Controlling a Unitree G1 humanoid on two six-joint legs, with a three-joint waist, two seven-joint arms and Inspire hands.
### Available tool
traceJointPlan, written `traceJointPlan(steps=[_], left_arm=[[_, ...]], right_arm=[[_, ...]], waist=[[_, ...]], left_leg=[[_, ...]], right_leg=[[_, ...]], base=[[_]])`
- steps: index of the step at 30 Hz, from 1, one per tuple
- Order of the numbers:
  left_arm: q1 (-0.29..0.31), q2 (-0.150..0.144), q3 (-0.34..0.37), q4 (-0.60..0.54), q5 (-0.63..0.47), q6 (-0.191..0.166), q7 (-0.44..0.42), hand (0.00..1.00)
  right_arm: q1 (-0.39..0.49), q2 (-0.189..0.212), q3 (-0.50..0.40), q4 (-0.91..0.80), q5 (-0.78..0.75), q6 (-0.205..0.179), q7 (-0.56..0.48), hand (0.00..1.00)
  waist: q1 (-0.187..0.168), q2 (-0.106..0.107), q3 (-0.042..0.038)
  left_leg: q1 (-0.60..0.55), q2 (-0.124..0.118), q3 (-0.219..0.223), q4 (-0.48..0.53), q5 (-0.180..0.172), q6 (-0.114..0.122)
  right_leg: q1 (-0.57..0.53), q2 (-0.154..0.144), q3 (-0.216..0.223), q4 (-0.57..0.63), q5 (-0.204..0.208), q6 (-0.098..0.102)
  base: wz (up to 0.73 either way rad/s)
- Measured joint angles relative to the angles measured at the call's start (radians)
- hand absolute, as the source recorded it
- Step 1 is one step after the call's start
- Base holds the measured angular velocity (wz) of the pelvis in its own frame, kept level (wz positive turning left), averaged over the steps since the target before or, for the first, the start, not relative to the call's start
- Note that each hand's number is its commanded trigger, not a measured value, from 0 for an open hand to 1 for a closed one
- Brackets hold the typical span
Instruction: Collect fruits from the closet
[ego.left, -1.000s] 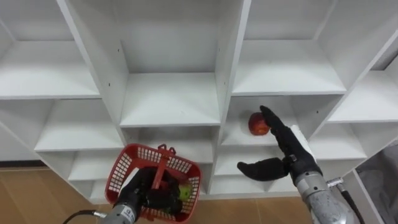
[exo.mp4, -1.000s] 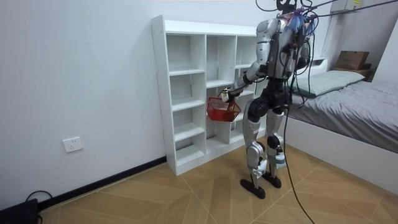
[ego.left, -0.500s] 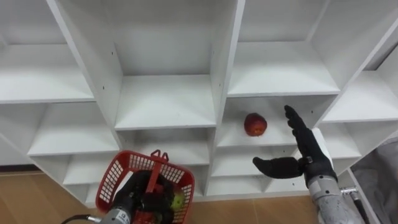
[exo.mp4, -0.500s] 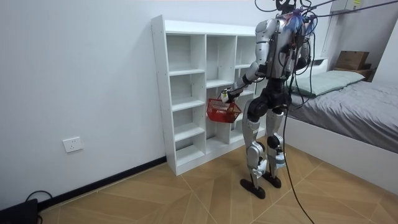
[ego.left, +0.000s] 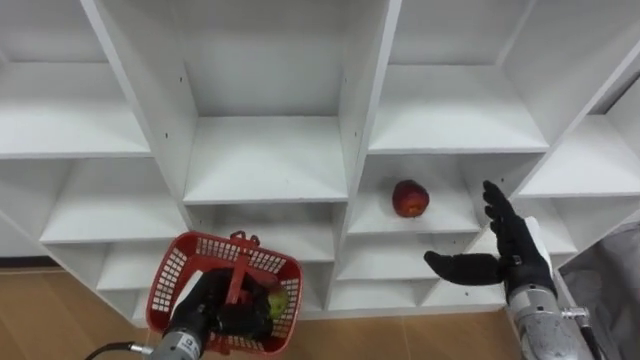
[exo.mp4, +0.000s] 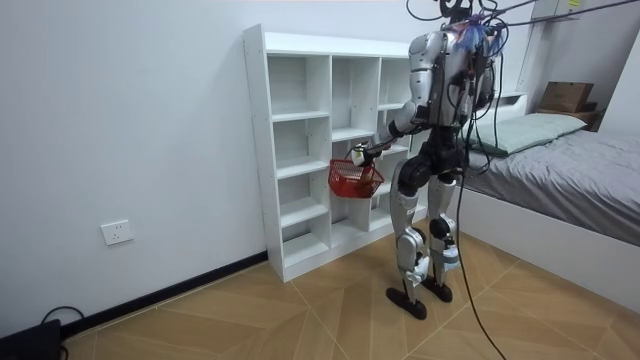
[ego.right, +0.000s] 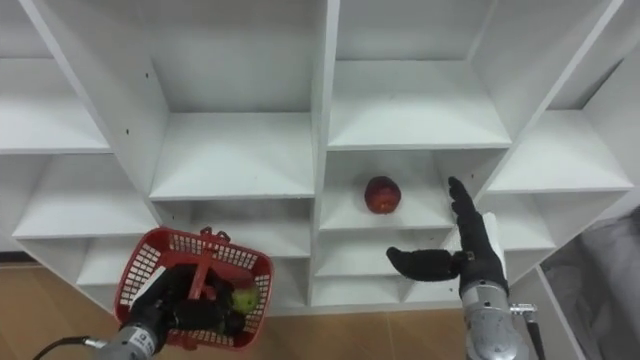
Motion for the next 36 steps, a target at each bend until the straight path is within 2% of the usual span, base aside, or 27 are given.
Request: traceJointPlan(steps=[3, 7, 11, 15, 18, 21, 25, 27, 33, 36], left_arm=[[0.0, -0.001, 0.0, -0.003, 0.001, 0.0, -0.003, 1.0], [-0.002, -0.001, 0.0, -0.003, 0.001, 0.0, -0.005, 1.0], [-0.008, 0.001, 0.001, 0.006, -0.002, 0.0, -0.004, 1.0], [-0.022, 0.014, -0.002, 0.025, -0.002, 0.0, -0.008, 1.0], [-0.04, 0.014, -0.004, 0.056, -0.001, 0.001, -0.013, 1.0], [-0.064, 0.014, -0.016, 0.085, -0.001, 0.004, -0.031, 1.0], [-0.078, 0.014, -0.021, 0.101, -0.002, 0.005, -0.052, 1.0], [-0.086, 0.014, -0.021, 0.118, -0.002, 0.009, -0.057, 1.0], [-0.09, 0.013, -0.021, 0.15, -0.001, 0.01, -0.061, 1.0], [-0.107, 0.013, -0.021, 0.161, -0.001, 0.01, -0.062, 1.0]], right_arm=[[-0.036, -0.003, 0.0, 0.046, 0.026, 0.0, 0.003, 0.0], [-0.079, -0.019, 0.001, 0.07, 0.02, 0.0, 0.004, 0.0], [-0.209, -0.057, 0.002, 0.239, 0.049, -0.001, 0.002, 0.0], [-0.31, -0.067, 0.003, 0.293, 0.064, -0.001, 0.0, 0.0], [-0.348, -0.073, 0.006, 0.316, 0.059, -0.001, 0.001, 0.0], [-0.388, -0.082, 0.01, 0.39, 0.058, 0.0, 0.002, 0.0], [-0.425, -0.086, 0.014, 0.453, 0.057, 0.01, 0.001, 0.0], [-0.427, -0.091, 0.015, 0.455, 0.056, 0.01, -0.004, 0.0], [-0.458, -0.113, 0.015, 0.457, 0.055, 0.008, -0.01, 0.0], [-0.479, -0.122, 0.015, 0.457, 0.055, 0.007, -0.026, 0.0]], waist=[[0.003, -0.005, -0.0046], [0.017, -0.005, -0.0047], [0.023, -0.012, -0.0043], [0.024, -0.018, -0.0025], [0.03, -0.023, 0.0017], [0.055, -0.022, 0.0036], [0.086, -0.012, 0.0108], [0.098, -0.007, 0.014], [0.11, -0.002, 0.0176], [0.114, 0.004, 0.022]], left_leg=[[-0.021, -0.001, -0.006, 0.003, 0.0, 0.0], [-0.048, -0.001, -0.01, 0.007, 0.001, 0.0], [-0.082, -0.003, -0.034, 0.026, 0.001, 0.001], [-0.148, 0.001, -0.054, 0.065, 0.001, 0.0], [-0.182, 0.001, -0.068, 0.095, 0.001, 0.0], [-0.216, -0.002, -0.087, 0.112, 0.0, 0.001], [-0.279, -0.003, -0.096, 0.152, 0.001, 0.004], [-0.323, -0.004, -0.111, 0.179, 0.002, 0.006], [-0.386, -0.006, -0.119, 0.201, 0.007, 0.011], [-0.419, -0.006, -0.119, 0.213, 0.008, 0.012]], right_leg=[[-0.015, -0.002, -0.015, 0.003, 0.0, 0.0], [-0.042, -0.004, -0.028, 0.014, 0.0, 0.0], [-0.062, -0.009, -0.057, 0.02, 0.0, 0.0], [-0.113, -0.011, -0.085, 0.05, 0.0, 0.0], [-0.128, -0.013, -0.099, 0.056, 0.0, 0.0], [-0.16, -0.017, -0.112, 0.076, -0.003, -0.004], [-0.219, -0.022, -0.117, 0.113, -0.005, -0.008], [-0.252, -0.026, -0.135, 0.133, -0.007, -0.011], [-0.308, -0.031, -0.147, 0.153, -0.01, -0.014], [-0.34, -0.033, -0.148, 0.157, -0.01, -0.014]], base=[[0.07], [0.02], [0.18], [0.16], [0.17], [0.13], [0.05], [0.17], [0.08], [0.0]])
